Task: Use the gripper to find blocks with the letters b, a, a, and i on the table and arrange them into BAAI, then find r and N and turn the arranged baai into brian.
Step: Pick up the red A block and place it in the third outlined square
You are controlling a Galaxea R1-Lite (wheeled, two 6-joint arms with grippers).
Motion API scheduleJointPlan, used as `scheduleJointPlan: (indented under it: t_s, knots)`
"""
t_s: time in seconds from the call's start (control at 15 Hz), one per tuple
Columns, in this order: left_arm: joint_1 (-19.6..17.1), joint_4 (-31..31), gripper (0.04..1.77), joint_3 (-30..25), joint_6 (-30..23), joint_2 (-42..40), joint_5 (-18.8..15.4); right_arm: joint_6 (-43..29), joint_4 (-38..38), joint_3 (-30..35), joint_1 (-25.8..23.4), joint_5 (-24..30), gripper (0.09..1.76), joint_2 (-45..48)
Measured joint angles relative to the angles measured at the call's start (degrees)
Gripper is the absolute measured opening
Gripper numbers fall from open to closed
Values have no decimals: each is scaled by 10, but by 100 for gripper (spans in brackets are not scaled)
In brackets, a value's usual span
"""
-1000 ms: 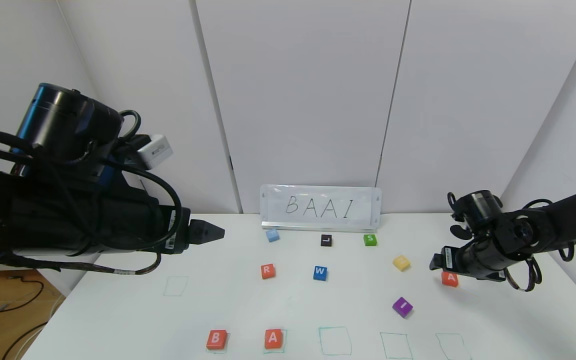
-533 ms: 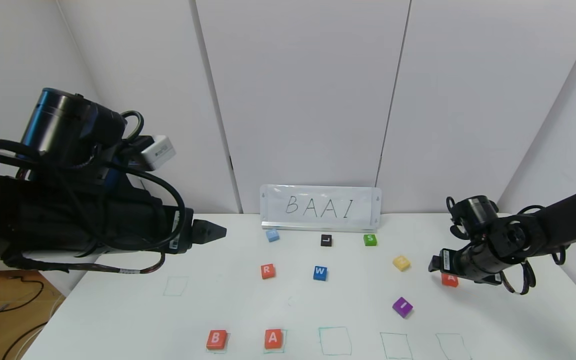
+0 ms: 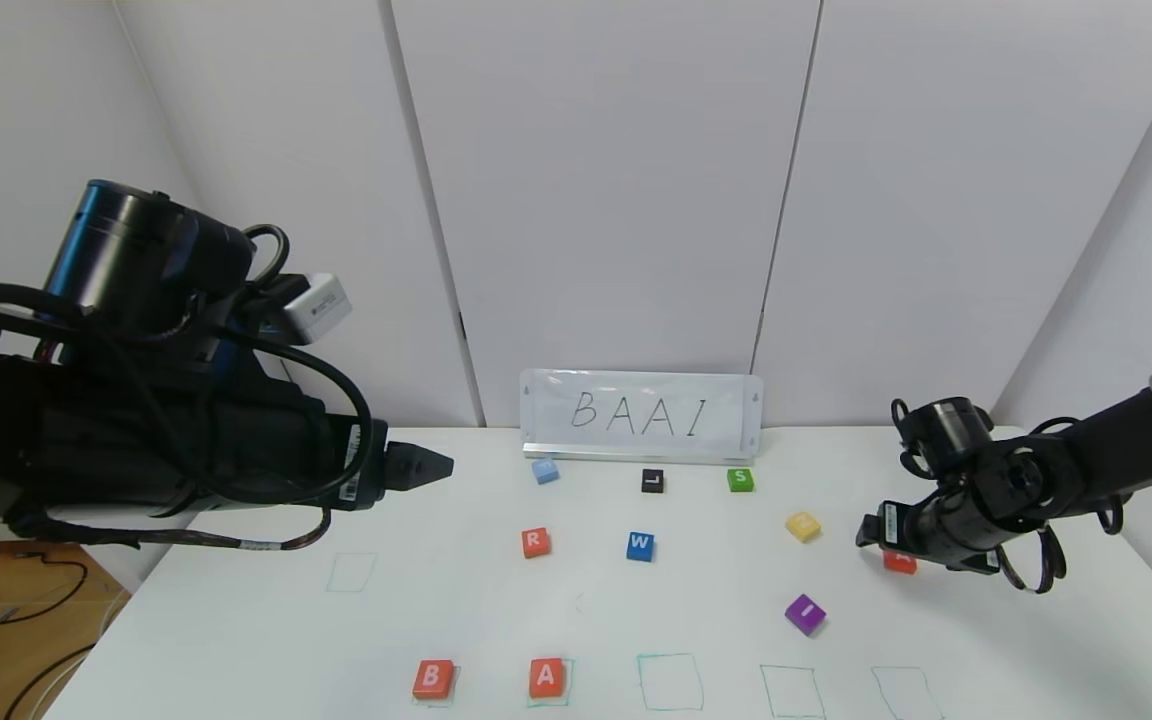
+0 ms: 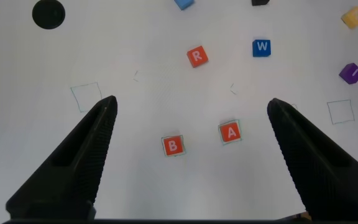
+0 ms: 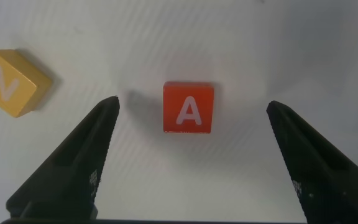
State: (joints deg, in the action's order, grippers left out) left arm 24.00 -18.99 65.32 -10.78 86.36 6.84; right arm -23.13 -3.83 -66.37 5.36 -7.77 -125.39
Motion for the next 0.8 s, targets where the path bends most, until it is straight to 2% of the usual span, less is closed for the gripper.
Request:
scheduleJointPlan:
  t_s: [0.13,0.4,0.6,0.67,0.8]
  knots:
    - [1,0,172,-1,0,0,0,0,1,0,0,0,171,-3]
    - [2,0,172,-1,0,0,0,0,1,0,1,1,110,-6]
    - [3,-1,172,-1,0,0,0,0,0,1,1,1,78,-6]
    - [3,-1,172,-1,0,0,0,0,1,1,0,1,53,-6]
    - [3,-1,172,-1,0,0,0,1,0,0,-1,0,53,-6]
